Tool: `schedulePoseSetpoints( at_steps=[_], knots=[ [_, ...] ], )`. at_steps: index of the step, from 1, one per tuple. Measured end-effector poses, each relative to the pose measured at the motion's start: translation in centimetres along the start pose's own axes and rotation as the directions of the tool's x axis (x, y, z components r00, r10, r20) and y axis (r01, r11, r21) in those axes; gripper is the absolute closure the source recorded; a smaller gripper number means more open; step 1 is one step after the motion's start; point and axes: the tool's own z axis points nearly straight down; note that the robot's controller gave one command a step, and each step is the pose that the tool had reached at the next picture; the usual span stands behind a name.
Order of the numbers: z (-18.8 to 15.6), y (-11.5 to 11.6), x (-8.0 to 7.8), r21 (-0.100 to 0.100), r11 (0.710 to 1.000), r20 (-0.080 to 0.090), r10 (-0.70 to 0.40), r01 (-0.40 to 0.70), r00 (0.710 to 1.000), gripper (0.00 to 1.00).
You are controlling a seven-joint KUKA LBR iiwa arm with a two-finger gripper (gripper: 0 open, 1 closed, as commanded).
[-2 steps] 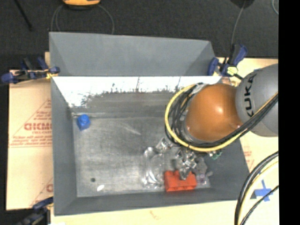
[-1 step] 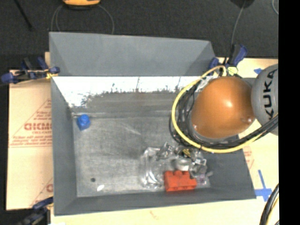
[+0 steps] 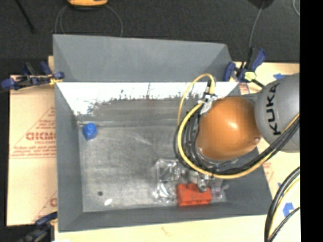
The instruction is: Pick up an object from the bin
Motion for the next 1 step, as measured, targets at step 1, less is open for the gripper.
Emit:
schedulePoseSetpoints(
  at_steps=[1],
  knots=[
    [1.46,2.33,-4.57,-0.007,0.973,0.001,-0.231,0.231,0.973,0.00]
  ],
)
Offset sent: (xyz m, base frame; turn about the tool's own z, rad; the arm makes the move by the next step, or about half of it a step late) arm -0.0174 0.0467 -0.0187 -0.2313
